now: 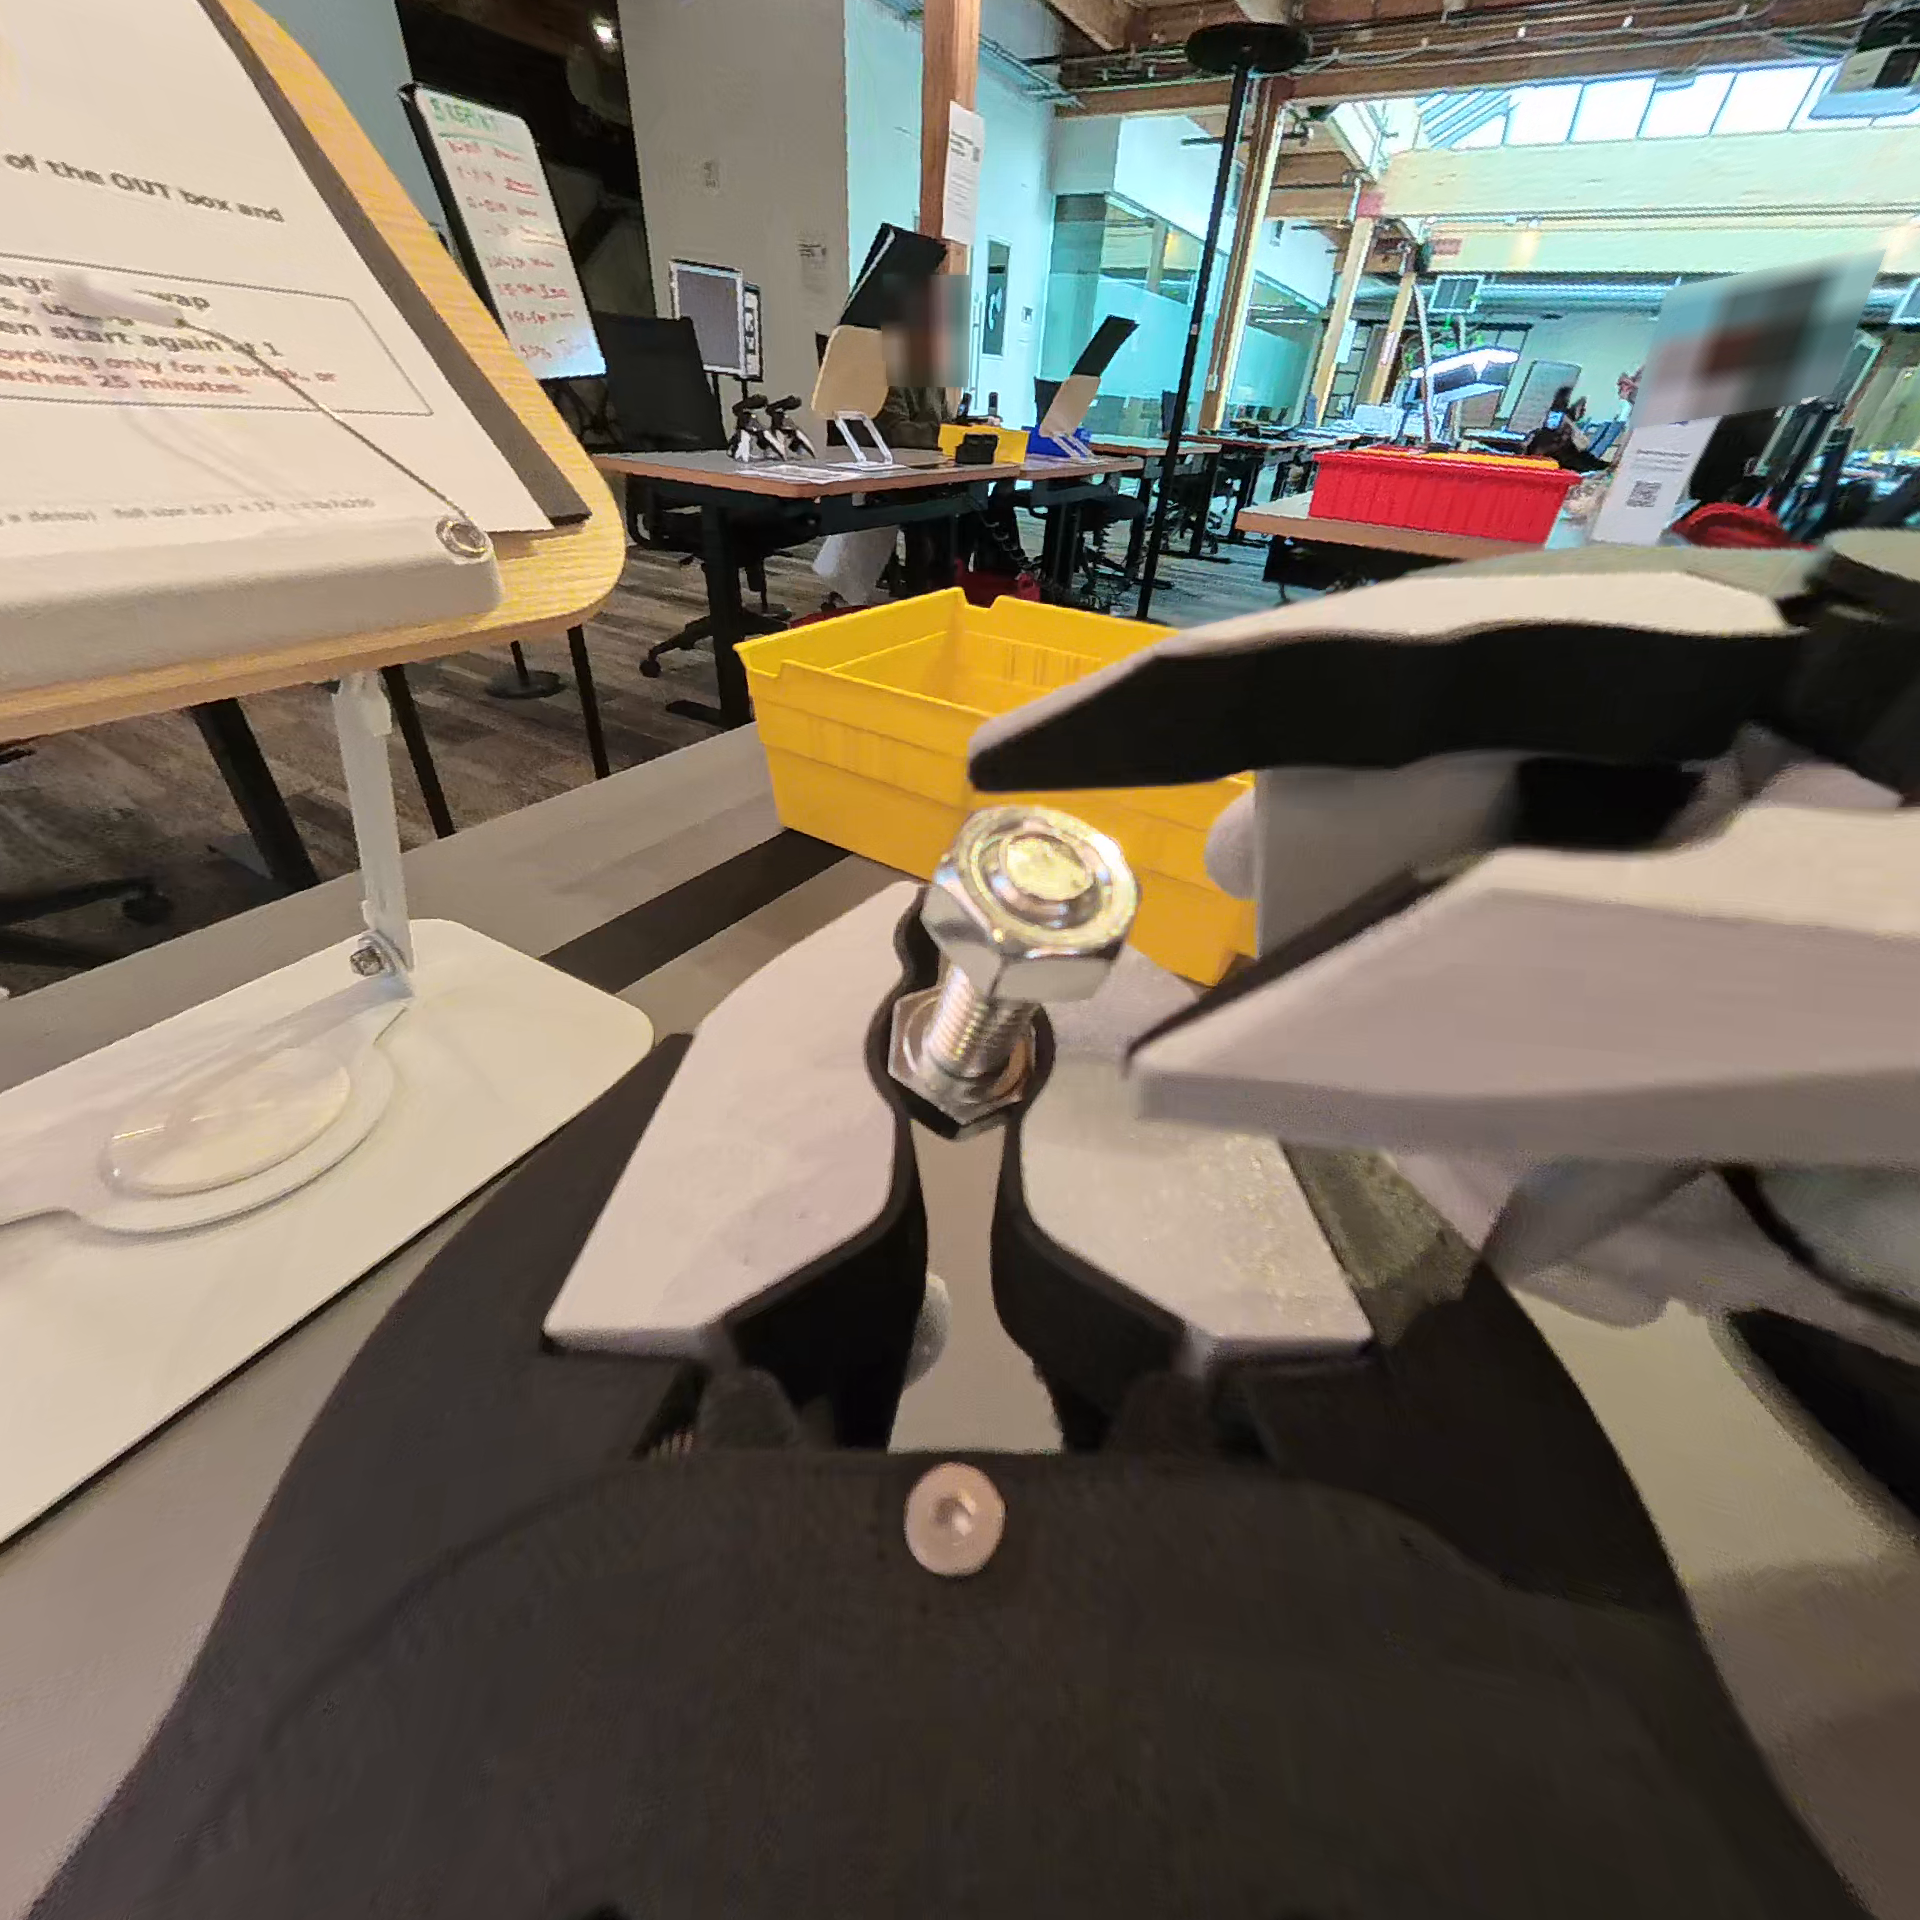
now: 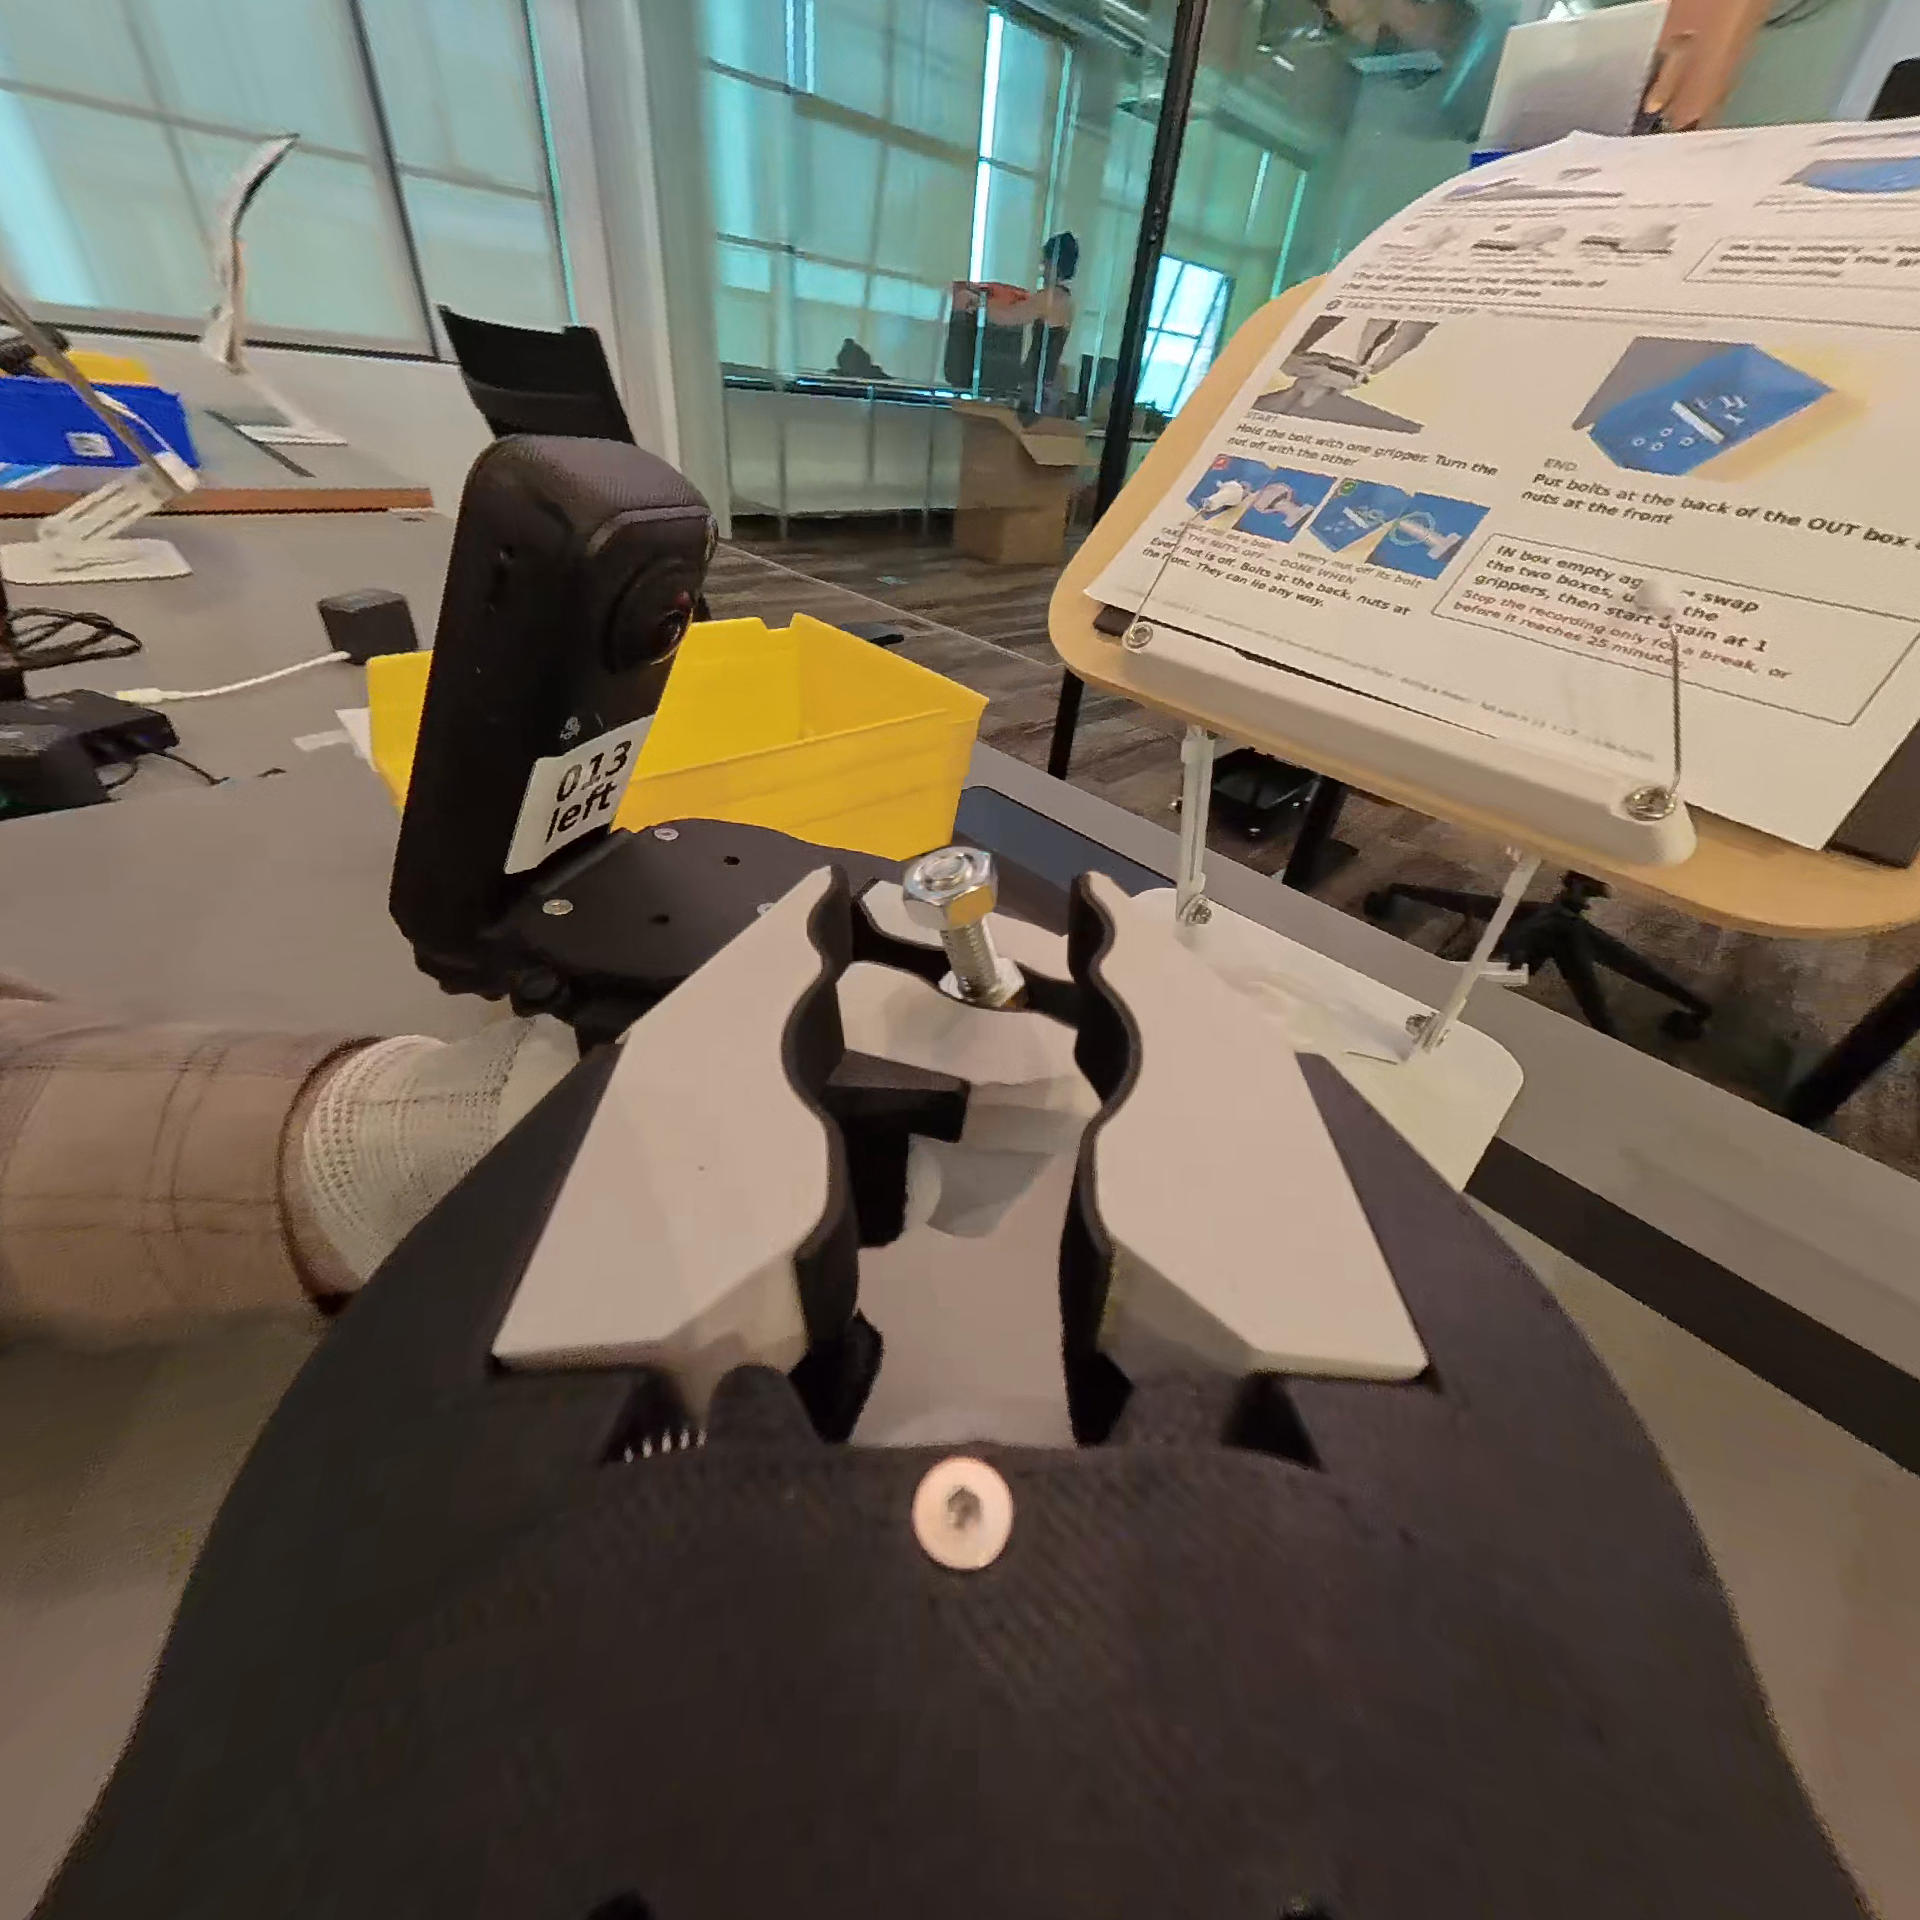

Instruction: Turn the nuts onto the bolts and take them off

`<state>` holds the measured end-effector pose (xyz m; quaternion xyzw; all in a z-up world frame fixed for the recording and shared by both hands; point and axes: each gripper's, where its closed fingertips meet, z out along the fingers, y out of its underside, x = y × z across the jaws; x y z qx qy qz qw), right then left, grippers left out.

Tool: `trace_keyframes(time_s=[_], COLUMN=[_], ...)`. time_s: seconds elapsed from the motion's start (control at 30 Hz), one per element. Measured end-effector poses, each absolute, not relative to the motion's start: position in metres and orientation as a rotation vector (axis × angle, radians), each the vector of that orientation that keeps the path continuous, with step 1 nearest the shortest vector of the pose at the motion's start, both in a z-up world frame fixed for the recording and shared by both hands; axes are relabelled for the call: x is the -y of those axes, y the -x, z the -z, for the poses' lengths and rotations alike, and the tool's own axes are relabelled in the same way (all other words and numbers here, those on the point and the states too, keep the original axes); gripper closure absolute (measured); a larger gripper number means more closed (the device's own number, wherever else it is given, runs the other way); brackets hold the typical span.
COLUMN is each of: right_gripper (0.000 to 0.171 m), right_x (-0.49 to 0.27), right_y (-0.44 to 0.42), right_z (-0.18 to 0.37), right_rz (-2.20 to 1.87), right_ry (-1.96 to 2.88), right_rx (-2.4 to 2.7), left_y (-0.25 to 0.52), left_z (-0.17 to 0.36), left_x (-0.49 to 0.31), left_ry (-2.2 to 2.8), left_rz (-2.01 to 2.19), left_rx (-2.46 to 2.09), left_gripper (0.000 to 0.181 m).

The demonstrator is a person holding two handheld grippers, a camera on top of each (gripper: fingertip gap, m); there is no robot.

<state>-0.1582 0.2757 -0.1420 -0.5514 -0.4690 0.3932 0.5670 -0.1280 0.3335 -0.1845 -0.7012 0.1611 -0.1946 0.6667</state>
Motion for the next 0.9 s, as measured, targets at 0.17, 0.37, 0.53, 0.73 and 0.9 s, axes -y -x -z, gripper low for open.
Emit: trace_keyframes(time_s=[0.17, 0.37, 0.53, 0.73, 0.9], right_gripper=[0.138, 0.155, 0.155, 0.156, 0.156], right_x=[-0.280, -0.278, -0.277, -0.268, -0.246], right_y=[0.164, 0.166, 0.165, 0.157, 0.137], right_z=[0.145, 0.146, 0.146, 0.145, 0.144], right_rz=[-0.800, -0.773, -0.772, -0.903, -1.151], right_ry=[1.286, 1.263, 1.251, 1.217, 1.088], right_rx=[1.061, 1.080, 1.129, 1.427, 1.776], left_y=[0.126, 0.125, 0.121, 0.099, 0.068], left_z=[0.188, 0.188, 0.189, 0.190, 0.191], left_x=[-0.334, -0.334, -0.332, -0.315, -0.284], left_ry=[1.591, 1.591, 1.596, 1.616, 1.617], left_rz=[0.409, 0.409, 0.424, 0.598, 0.797], left_rx=[-0.379, -0.387, -0.427, -0.616, -0.841], left_gripper=[0.172, 0.172, 0.172, 0.173, 0.172])
